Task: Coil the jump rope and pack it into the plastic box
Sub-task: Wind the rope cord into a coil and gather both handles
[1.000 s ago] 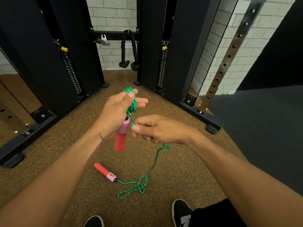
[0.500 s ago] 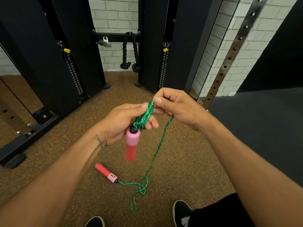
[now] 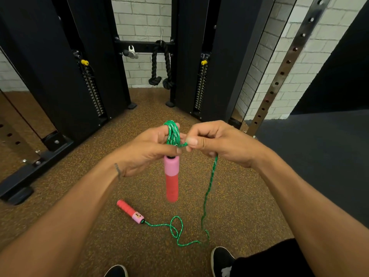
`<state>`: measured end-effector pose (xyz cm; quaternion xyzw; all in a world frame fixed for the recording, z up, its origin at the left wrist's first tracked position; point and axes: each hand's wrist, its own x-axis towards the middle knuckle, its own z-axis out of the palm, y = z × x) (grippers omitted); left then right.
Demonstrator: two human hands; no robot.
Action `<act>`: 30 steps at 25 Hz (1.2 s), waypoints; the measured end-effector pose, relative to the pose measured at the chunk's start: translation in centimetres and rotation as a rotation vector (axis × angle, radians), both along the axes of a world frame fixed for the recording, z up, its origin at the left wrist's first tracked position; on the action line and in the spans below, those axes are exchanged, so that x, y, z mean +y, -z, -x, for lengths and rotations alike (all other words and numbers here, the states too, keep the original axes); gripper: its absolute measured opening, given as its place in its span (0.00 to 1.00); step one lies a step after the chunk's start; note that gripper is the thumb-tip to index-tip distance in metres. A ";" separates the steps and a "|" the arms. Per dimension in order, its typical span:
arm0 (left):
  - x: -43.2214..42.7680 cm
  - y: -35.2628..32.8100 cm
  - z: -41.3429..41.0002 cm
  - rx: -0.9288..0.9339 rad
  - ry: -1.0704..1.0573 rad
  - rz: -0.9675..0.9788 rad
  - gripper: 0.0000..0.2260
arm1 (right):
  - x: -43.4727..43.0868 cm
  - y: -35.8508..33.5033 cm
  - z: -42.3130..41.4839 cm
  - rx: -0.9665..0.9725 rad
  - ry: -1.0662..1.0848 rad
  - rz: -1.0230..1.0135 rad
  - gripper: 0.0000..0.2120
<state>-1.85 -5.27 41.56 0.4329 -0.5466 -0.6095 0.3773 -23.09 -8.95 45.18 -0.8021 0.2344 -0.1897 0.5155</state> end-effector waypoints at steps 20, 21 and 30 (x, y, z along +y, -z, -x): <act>0.9 -1.2 1.0 0.415 0.086 -0.070 0.17 | -3.6 4.0 0.4 0.083 0.248 -0.200 0.18; 0.8 -1.4 0.8 0.423 0.047 -0.073 0.17 | -3.6 4.1 0.3 0.062 0.237 -0.215 0.19; 0.6 -1.7 0.7 0.611 -0.108 -0.066 0.19 | -4.8 5.9 1.3 0.120 0.310 -0.366 0.18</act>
